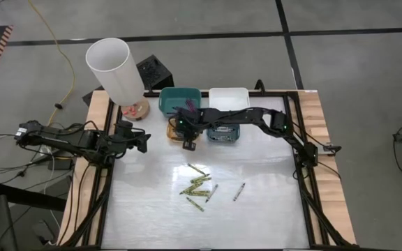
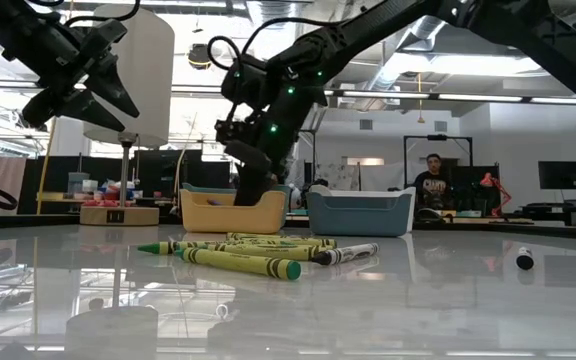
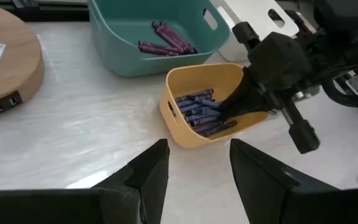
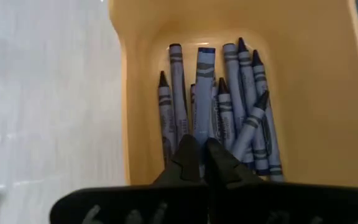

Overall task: Sort crayons
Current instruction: Put the blue crayon into the yellow bin, then put the black crayon into the blue bin

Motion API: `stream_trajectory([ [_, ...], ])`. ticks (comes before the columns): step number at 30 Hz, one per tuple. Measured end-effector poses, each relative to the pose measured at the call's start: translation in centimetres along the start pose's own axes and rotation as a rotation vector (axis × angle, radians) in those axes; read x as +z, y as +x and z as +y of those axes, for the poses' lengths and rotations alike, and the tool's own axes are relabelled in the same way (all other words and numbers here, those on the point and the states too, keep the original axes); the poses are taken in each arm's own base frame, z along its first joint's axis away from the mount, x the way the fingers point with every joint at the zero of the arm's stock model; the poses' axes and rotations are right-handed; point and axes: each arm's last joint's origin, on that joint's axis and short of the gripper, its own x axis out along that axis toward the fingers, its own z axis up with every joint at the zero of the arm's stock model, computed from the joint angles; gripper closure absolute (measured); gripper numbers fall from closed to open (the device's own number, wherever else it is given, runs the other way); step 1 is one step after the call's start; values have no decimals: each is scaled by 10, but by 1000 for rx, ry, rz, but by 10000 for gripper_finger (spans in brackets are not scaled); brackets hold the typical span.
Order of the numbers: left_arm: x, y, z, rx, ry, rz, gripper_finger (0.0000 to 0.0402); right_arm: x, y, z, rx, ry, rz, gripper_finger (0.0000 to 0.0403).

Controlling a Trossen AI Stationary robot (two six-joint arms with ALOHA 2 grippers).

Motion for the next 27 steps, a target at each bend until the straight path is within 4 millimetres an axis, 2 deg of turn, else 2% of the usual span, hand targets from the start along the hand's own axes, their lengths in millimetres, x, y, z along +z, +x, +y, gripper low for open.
stream_trajectory([
  [10, 0, 0, 0, 4, 3, -1, 242, 0, 0, -1, 8, 25, -1, 396],
  [21, 0, 0, 0, 0, 3, 6, 242, 0, 0, -1, 12, 25, -2, 340],
  [27, 0, 0, 0, 0, 3, 6, 242, 1, -1, -1, 13, 26, -1, 326],
])
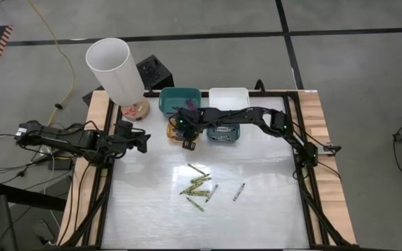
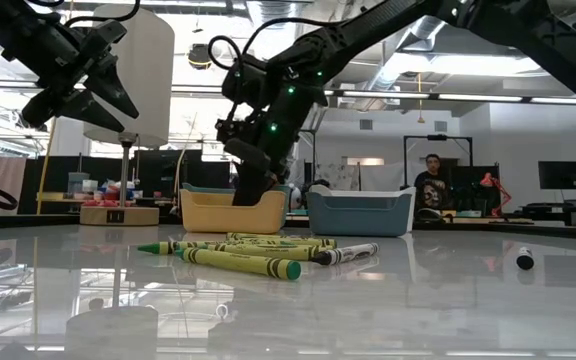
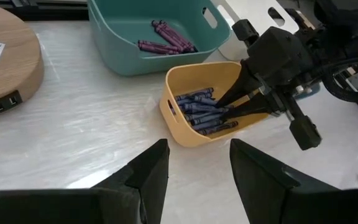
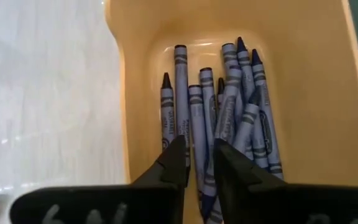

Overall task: Sort crayons
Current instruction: Put the black crayon into the blue bin

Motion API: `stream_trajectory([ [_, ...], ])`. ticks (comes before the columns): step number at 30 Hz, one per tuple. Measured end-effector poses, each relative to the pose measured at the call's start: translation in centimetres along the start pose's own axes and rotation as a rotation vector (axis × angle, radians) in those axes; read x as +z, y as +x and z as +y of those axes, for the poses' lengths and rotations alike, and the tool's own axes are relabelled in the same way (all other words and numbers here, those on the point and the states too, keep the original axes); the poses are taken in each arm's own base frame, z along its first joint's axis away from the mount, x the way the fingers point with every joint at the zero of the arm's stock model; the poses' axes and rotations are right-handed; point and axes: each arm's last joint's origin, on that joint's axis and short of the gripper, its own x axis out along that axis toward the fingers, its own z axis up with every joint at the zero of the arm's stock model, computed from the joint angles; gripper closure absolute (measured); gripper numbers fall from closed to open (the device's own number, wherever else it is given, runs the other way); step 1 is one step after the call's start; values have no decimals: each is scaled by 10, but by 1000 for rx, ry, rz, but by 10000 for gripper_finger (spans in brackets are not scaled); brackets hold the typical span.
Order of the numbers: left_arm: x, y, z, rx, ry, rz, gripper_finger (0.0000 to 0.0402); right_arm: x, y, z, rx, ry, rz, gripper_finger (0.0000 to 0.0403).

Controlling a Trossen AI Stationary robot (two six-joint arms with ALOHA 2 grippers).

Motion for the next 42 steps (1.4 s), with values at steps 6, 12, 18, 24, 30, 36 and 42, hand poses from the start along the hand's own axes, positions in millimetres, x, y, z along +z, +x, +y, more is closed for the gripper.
stream_trajectory([
  [6, -1, 0, -1, -19, -3, 29, 242, 24, -29, 0, 1, 2, -20, 326],
  [12, -2, 0, -2, -59, 5, 90, 242, 50, -81, 2, 4, 22, -21, 325],
  [18, -4, 0, -3, -93, 30, 137, 242, 52, -120, 10, -8, 236, 38, 325],
  [24, -4, -1, -4, -115, 62, 153, 242, 25, -134, 32, -76, 497, 312, 325],
  [30, -4, -1, -5, -145, 92, 166, 242, 10, -142, 86, -205, 623, 384, 325],
  [36, -5, -1, -6, -174, 104, 202, 242, 1, -154, 142, -215, 705, 355, 325],
  [42, -5, -1, -6, -176, 104, 206, 242, -14, -163, 190, -228, 889, 341, 325],
])
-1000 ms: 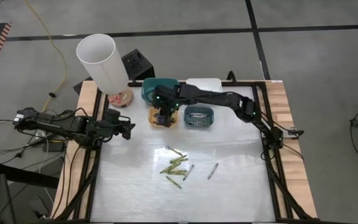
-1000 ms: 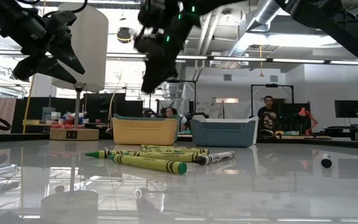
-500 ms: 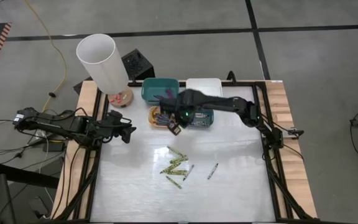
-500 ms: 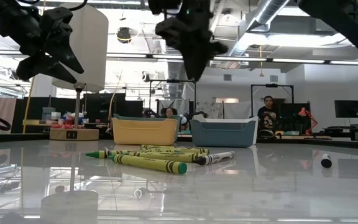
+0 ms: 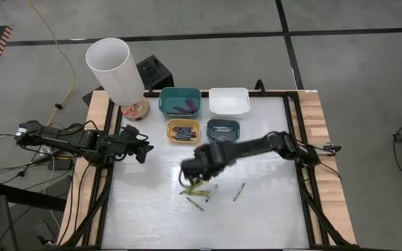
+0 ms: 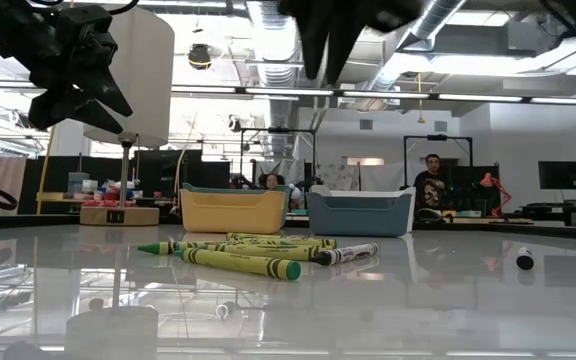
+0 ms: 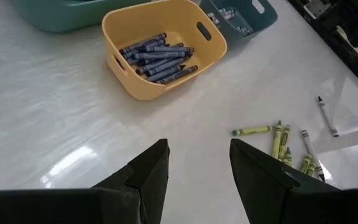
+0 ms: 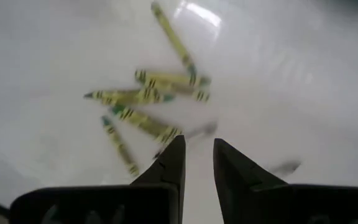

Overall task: Sort crayons
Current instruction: Put the black crayon into the blue bin

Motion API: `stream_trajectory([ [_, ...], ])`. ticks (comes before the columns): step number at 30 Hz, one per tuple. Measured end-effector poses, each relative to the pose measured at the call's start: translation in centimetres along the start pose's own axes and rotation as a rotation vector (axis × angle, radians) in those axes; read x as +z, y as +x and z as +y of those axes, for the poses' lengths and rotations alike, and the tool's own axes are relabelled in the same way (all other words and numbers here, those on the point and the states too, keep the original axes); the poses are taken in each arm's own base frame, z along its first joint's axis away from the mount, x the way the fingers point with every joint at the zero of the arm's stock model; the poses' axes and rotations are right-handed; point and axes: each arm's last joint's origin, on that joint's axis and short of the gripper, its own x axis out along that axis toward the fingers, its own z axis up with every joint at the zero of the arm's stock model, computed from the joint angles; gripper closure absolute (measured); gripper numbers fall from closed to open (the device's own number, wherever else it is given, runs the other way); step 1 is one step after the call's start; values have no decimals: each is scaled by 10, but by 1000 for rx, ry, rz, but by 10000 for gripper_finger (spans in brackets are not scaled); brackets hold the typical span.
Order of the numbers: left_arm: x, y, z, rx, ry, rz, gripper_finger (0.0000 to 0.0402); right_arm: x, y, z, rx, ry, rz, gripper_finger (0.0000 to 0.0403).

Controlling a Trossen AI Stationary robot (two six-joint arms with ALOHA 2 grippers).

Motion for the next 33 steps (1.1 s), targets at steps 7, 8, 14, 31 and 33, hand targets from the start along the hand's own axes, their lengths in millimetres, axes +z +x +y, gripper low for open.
stream_trajectory([
  [7, -1, 0, 0, -14, 23, 17, 242, -52, -8, 10, 19, 258, -34, 325],
  [8, -1, 0, 0, -17, 29, 21, 242, -58, -9, 11, 22, 291, -40, 325],
  [14, -1, 0, -1, -33, 46, 40, 242, -87, -15, 13, 41, 357, -43, 325],
  [31, -2, 0, -1, -50, 62, 60, 242, -86, -80, -98, 111, 404, -264, 325],
  [33, -2, 0, -1, -52, 62, 62, 242, -96, -71, -117, 79, 507, -232, 325],
])
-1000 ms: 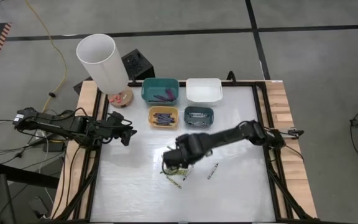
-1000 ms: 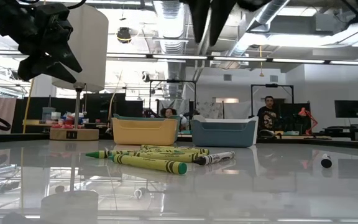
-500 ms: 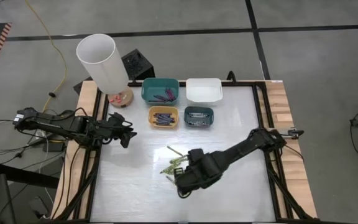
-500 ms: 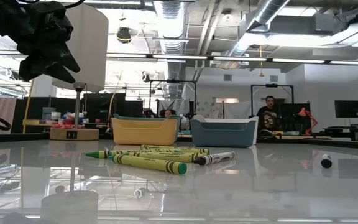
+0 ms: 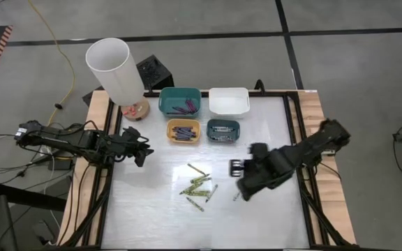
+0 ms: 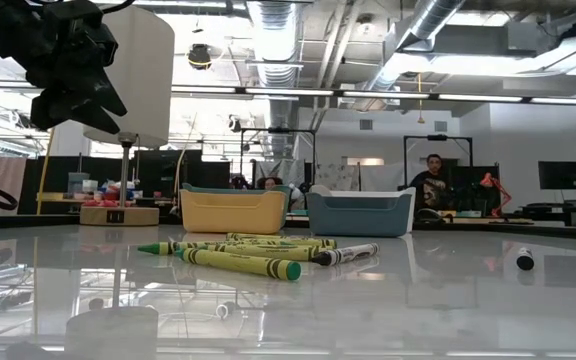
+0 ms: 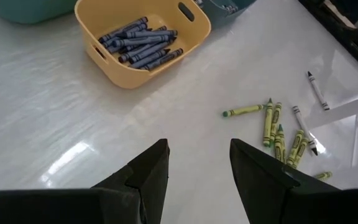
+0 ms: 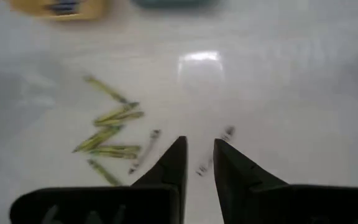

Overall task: Sort crayons
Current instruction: Put the black crayon into the blue bin

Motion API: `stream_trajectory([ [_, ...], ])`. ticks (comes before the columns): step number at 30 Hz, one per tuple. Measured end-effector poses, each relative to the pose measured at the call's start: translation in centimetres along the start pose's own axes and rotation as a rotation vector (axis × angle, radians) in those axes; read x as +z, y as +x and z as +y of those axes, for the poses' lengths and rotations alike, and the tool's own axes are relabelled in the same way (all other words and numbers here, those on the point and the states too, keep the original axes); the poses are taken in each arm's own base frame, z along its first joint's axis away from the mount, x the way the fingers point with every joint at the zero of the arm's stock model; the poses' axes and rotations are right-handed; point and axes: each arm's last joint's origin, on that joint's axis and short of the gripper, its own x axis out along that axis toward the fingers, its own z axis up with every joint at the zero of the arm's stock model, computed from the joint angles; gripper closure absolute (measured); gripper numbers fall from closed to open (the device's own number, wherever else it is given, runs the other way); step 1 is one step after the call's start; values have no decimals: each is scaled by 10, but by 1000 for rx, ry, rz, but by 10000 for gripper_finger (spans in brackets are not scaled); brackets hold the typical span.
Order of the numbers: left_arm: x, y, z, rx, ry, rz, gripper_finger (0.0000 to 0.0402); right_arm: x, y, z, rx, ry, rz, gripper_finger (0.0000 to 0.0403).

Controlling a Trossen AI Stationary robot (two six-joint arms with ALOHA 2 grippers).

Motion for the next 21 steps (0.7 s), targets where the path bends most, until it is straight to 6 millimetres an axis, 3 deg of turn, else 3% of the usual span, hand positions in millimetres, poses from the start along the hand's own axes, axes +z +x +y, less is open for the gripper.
stream_trajectory([
  [3, 0, 0, 0, 1, 0, -1, 242, -9, 8, -21, -11, 72, 45, 325],
  [6, 0, 0, 0, 4, -1, -5, 242, -23, 20, -27, -26, 66, 130, 325],
  [21, 1, 0, 1, 23, -25, -26, 242, -62, 108, -9, -310, 106, 167, 319],
])
